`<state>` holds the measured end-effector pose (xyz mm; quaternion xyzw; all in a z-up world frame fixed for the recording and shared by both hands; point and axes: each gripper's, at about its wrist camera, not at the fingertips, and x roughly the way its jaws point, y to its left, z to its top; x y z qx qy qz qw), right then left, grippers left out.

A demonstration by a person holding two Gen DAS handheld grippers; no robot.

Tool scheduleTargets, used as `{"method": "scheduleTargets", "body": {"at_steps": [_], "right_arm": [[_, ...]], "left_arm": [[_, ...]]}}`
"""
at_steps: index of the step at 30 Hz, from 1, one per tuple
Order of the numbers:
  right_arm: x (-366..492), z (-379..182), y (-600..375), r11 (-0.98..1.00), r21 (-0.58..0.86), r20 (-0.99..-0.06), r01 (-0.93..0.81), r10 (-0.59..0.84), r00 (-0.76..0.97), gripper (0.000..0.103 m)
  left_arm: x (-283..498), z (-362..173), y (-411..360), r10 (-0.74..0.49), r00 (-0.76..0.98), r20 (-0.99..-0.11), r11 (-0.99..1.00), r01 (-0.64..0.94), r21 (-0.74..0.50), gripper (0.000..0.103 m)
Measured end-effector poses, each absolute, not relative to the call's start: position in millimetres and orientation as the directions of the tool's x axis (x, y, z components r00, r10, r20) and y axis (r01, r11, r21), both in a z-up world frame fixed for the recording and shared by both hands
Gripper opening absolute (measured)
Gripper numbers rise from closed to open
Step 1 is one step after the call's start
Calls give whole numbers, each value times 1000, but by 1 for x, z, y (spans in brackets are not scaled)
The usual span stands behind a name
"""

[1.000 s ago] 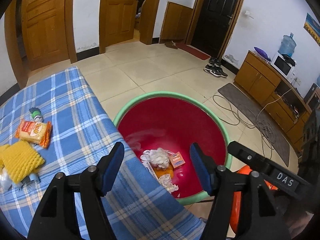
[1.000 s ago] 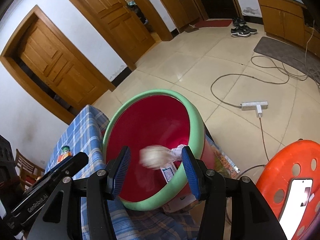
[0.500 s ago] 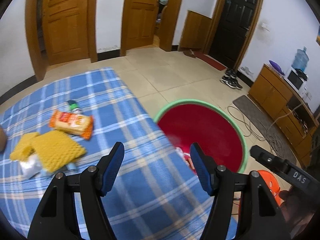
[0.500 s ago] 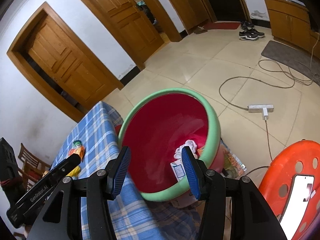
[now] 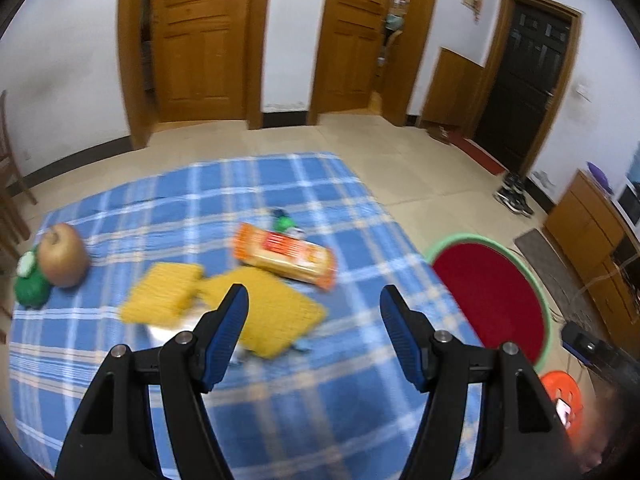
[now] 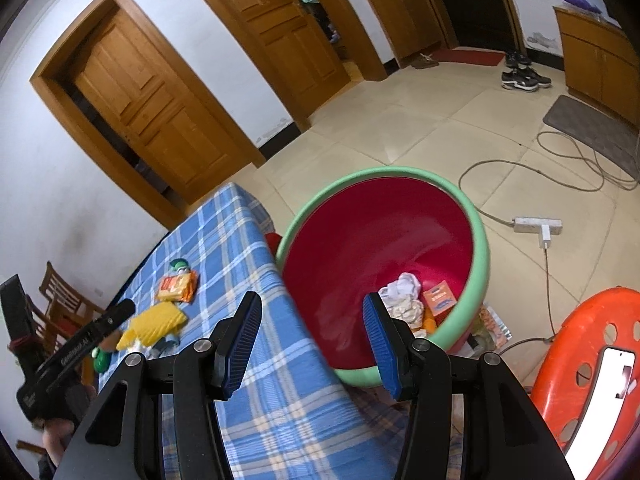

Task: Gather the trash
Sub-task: 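Move both open tools back over the yellow foam nets on the table, then grasp the long yellow foam net with the left tool while the right tool grasps the flat yellow foam net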

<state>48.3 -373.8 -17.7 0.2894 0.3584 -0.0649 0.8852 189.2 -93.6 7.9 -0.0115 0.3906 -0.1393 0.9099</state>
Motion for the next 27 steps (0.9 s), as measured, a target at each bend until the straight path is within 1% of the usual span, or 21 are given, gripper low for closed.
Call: {"method": "scheduleTargets", "body": {"at_steps": [6, 15, 22, 27], "right_arm": [[60, -11, -354, 847, 443, -676, 294, 100, 730, 54], [82, -4, -323, 881, 408, -681, 241, 117, 723, 54], [107, -5, -296, 905, 371, -699, 207, 125, 704, 56], [124, -14, -279, 903, 381, -714, 199, 151, 684, 56]], "left_arm": [[214, 5, -48, -183, 674, -716, 982, 153, -107, 68], [249, -26, -1, -113, 621, -776, 993, 56, -101, 68], [255, -57, 15, -146, 561, -814, 987, 27, -159, 68], [253, -69, 21, -204, 557, -805, 974, 32, -225, 68]]}}
